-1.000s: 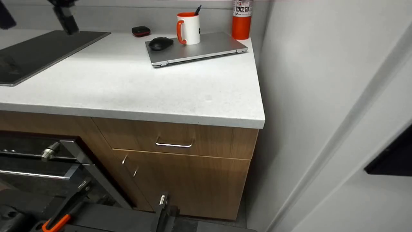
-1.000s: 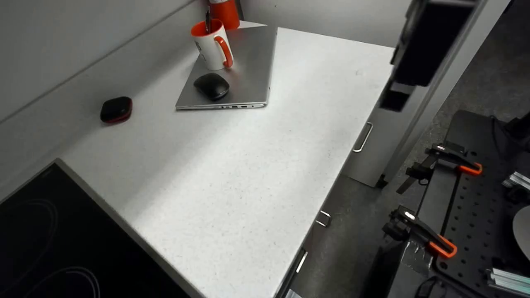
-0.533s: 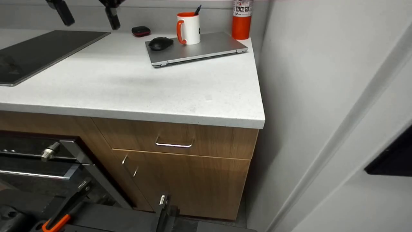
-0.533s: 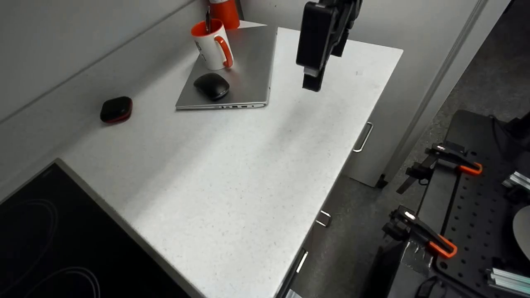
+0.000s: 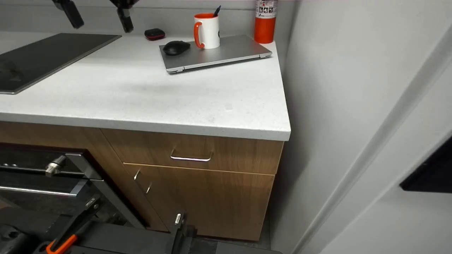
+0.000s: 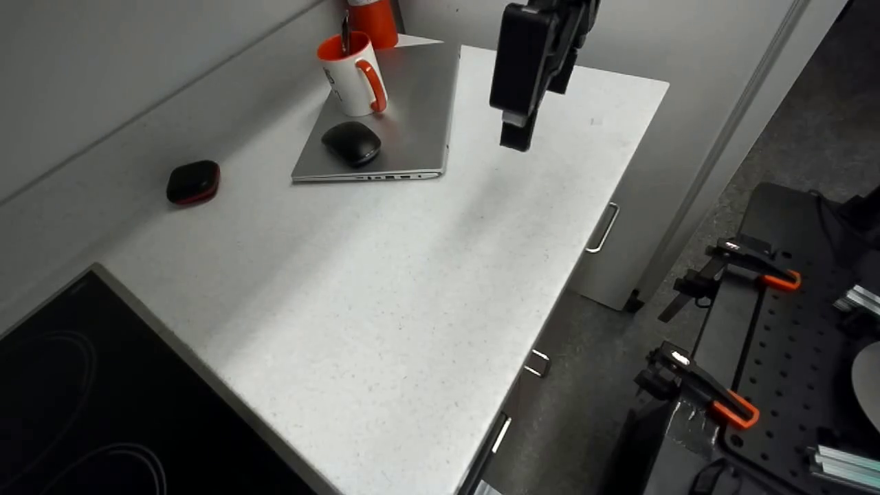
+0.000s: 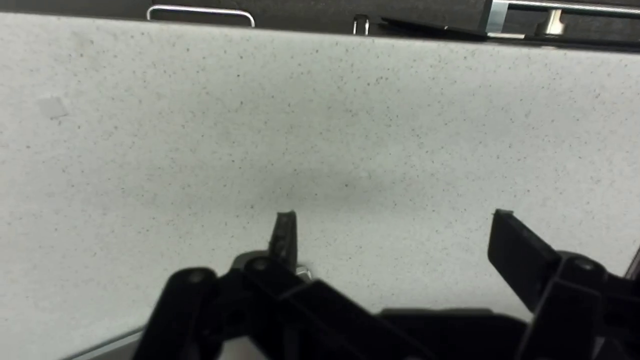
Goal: Put the pen in the mug on the table
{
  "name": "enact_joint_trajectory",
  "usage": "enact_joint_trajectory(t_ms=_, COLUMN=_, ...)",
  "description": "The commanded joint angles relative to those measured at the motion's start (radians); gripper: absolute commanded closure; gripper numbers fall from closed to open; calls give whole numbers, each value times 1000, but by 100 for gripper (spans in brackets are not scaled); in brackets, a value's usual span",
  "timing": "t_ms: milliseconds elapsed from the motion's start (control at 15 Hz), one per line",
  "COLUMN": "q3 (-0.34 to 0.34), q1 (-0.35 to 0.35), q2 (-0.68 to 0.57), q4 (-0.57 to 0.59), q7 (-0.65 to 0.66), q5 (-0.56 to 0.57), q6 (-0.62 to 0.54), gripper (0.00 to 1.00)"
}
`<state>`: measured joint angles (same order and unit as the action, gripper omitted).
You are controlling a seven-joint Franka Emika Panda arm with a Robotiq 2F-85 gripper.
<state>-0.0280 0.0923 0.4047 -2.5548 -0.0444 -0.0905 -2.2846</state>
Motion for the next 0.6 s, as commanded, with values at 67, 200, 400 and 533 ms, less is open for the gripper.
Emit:
enact_joint_trajectory(t_ms=67, q3=-8, q1=-66, q2=-197, q4=134, q7=63, q5=76, q6=-133, gripper=0)
enact_joint_trajectory(t_ms=200, q3=-5, q1=-92, q2=-277, q4=202, q7=106, q5=119, q6=-166, gripper=0)
enact_joint_trajectory(t_ms=400, q3=-2, q1=-114, q2=-380, q4=296, q7=192, q5=175, q6=-233, gripper=0)
enact_joint_trajectory(t_ms=533, q3=6, q1=-112, q2=-435, q4=354, q7=235, q5=183, q6=-252, gripper=0)
